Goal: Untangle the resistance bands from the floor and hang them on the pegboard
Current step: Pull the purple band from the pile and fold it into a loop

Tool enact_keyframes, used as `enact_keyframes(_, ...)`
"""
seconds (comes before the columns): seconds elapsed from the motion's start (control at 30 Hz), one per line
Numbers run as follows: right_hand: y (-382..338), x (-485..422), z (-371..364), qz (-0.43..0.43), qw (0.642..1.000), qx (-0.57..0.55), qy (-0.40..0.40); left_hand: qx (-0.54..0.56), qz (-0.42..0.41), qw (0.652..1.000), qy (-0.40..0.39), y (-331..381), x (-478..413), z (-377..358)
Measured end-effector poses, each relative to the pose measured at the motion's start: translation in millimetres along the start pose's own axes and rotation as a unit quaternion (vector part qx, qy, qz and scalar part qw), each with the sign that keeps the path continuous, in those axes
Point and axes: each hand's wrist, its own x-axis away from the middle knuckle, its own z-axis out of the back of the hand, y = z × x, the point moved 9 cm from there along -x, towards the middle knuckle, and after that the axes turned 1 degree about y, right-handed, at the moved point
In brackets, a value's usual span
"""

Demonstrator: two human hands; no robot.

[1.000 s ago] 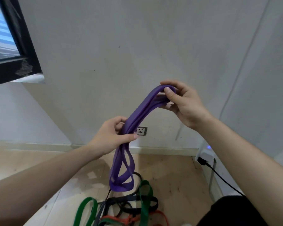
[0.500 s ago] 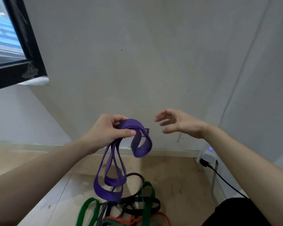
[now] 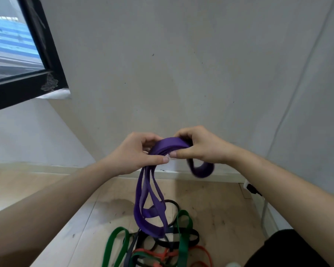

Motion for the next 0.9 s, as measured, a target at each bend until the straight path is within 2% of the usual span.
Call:
enact_keyframes(0.17, -9.0, 1.7, 17.8, 0.02, 0.998, 0.033, 0.041, -0.083, -0.002, 0.996, -0.024, -4.0, -1.7, -6.5)
enact_keyframes(0.33, -0.8, 4.1, 24.5, -0.001, 0.997, 0.066, 0.032, -0.199, -0.027, 0.98, -0.004, 1.3, -7.3, 8.0)
enact_keyframes(0.4, 2.3, 4.5, 23.8, -0.008, 0.998, 0.065, 0.026, -0.21, -0.024, 0.977, -0.006, 0.5, -8.4, 11.5)
enact_keyframes(0.5, 2.5, 4.5, 23.1, -0.008, 0.999, 0.044, 0.029, -0.191, -0.024, 0.981, -0.009, -0.9, -7.9, 8.0)
enact_keyframes(0.63, 0.1, 6.9, 24.0, -0.009, 0.996, -0.056, 0.064, -0.119, -0.019, 0.993, -0.005, -2.9, -6.7, -5.2)
enact_keyframes(0.77, -0.2, 9.2, 23.6, -0.012, 0.982, -0.164, 0.097, -0.034, 0.007, 0.999, -0.011, -8.8, -6.0, -14.2)
enact_keyframes(0.9, -6.7, 13.1, 34.9, 0.023, 0.96, -0.245, 0.134, 0.037, 0.049, 0.997, -0.041, -18.1, 0.9, -28.1)
